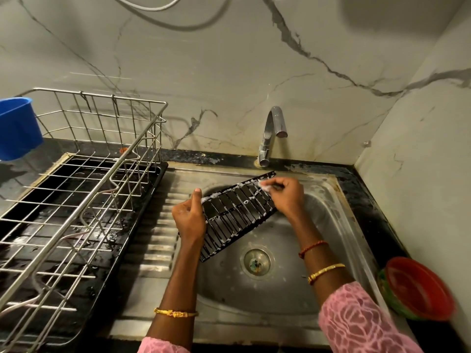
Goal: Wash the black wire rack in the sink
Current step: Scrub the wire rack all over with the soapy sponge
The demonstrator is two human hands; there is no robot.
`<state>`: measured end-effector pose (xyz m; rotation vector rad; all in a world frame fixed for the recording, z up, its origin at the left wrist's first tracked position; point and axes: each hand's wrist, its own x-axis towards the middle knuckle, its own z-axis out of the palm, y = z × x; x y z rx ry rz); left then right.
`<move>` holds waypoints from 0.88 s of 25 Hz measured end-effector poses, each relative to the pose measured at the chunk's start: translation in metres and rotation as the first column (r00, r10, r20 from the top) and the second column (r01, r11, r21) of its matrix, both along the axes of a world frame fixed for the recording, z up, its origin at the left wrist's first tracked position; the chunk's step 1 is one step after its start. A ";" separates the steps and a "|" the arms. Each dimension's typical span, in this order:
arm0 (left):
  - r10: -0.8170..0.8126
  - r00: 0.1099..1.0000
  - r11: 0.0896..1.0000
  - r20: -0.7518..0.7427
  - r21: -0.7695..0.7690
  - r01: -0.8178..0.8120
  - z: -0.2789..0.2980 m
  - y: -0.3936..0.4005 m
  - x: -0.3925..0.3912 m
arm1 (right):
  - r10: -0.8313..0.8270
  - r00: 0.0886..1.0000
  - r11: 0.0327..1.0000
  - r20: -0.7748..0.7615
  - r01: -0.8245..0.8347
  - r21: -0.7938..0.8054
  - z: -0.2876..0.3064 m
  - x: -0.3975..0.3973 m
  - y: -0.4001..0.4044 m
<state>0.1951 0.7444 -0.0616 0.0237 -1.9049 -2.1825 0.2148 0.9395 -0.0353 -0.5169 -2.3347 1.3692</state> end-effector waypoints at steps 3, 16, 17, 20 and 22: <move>0.007 1.000 1.000 0.014 0.018 -0.007 -0.003 -0.004 -0.003 | 0.046 0.999 0.996 -0.018 -0.047 -0.073 -0.017 0.029 0.018; 0.019 0.999 0.999 0.040 0.049 -0.021 -0.003 -0.001 -0.001 | -0.010 0.998 1.000 0.067 0.009 0.021 -0.004 0.006 0.026; 0.029 0.998 0.997 0.059 0.064 -0.033 -0.006 -0.002 -0.003 | -0.012 0.995 1.000 0.097 0.009 0.026 -0.011 0.015 0.031; 0.038 0.995 0.993 0.097 0.107 -0.048 -0.015 -0.010 -0.010 | -0.017 0.989 1.000 0.144 0.013 0.024 -0.023 0.037 0.043; 0.044 0.995 0.994 0.090 0.093 -0.052 -0.016 -0.012 -0.013 | -0.078 0.996 0.997 0.043 0.078 0.012 -0.015 0.032 0.045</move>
